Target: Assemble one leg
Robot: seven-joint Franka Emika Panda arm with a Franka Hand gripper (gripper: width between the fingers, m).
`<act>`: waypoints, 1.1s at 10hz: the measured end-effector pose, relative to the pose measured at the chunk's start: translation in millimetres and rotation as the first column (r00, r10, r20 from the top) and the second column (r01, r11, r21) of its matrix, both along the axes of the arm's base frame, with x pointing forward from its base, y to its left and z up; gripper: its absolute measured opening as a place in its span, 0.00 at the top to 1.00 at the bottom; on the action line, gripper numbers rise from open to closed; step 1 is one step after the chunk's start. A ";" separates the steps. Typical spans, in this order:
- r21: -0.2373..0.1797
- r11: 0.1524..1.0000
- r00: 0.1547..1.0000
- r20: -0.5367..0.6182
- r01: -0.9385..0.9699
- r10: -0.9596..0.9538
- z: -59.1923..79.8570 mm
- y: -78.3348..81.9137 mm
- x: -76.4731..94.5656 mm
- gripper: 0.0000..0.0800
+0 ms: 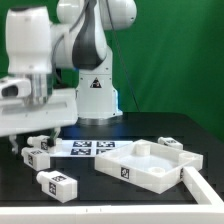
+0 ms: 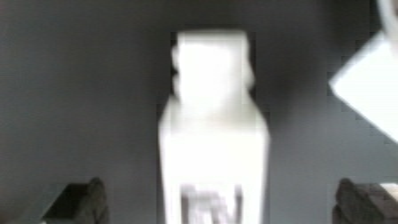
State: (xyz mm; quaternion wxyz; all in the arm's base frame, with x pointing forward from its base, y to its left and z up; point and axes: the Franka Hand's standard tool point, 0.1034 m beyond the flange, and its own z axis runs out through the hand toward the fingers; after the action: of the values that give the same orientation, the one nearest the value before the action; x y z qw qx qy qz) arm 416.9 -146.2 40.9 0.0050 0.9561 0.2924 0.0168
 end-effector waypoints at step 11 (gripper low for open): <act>0.023 0.982 0.981 0.035 -0.189 0.188 19.6 100.9 54.6 0.19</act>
Offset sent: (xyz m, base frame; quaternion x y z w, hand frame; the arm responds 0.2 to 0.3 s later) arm 0.0464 0.0833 0.0062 0.0129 0.0152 -0.1594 0.9870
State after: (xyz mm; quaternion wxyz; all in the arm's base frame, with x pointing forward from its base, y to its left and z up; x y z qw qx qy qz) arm 471.5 -45.2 60.5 -0.0044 0.9237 0.3815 0.0364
